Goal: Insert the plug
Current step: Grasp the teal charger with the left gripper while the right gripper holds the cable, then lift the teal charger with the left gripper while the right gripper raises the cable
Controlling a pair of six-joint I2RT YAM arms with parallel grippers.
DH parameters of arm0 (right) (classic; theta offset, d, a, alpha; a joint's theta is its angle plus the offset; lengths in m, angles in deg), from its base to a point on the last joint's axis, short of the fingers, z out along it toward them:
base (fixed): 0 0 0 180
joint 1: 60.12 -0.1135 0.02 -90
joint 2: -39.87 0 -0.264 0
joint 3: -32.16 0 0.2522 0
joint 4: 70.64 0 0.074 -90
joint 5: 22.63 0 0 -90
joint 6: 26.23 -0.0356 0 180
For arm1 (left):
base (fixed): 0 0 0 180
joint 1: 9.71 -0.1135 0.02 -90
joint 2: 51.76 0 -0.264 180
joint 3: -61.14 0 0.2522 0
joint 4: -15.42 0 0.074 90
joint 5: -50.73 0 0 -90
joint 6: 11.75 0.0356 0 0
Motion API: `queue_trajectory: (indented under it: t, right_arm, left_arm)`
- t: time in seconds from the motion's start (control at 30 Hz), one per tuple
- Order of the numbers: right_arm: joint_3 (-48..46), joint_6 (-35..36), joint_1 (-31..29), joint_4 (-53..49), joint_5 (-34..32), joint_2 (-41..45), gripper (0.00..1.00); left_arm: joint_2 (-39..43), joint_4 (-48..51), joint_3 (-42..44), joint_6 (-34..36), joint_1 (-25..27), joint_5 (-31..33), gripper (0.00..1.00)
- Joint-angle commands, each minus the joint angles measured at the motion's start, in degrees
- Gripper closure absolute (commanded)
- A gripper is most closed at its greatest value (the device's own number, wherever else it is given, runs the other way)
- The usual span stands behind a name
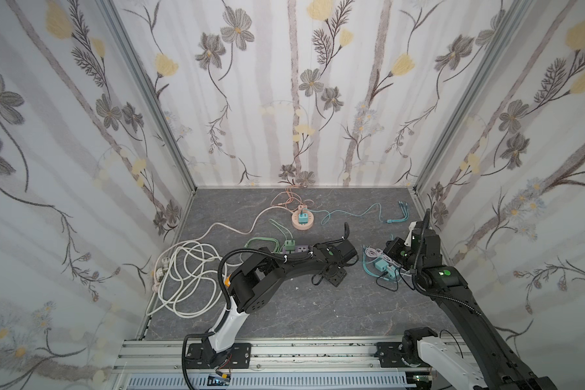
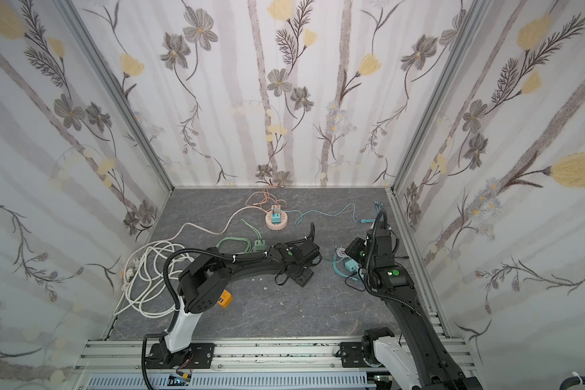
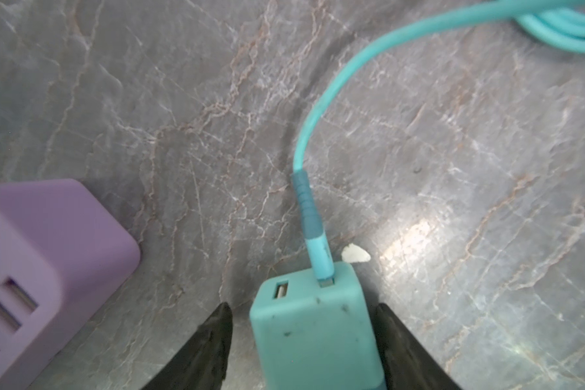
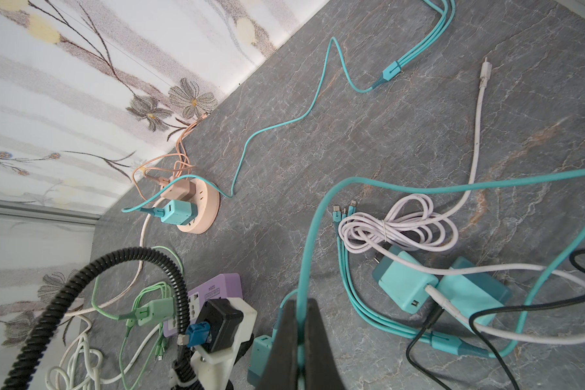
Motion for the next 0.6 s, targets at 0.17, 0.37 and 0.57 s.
queue_trajectory:
  t: [0.17,0.37,0.57]
  right_arm:
    - [-0.11,0.26,-0.02,-0.08,-0.33,-0.22,1.00]
    - [0.13,0.74,0.37,-1.92,-1.21,2.25,1.00]
    - [9.27,8.68,0.95,-2.36,-3.76,7.99,1.00]
  left_arm:
    - [0.00,2.50,0.24,0.24,0.08,-1.33,0.74]
    - [7.90,-1.14,3.45,1.88,-0.60,-0.76,1.00]
    - [21.27,-2.44,1.86,5.16,-3.72,-2.12,1.00]
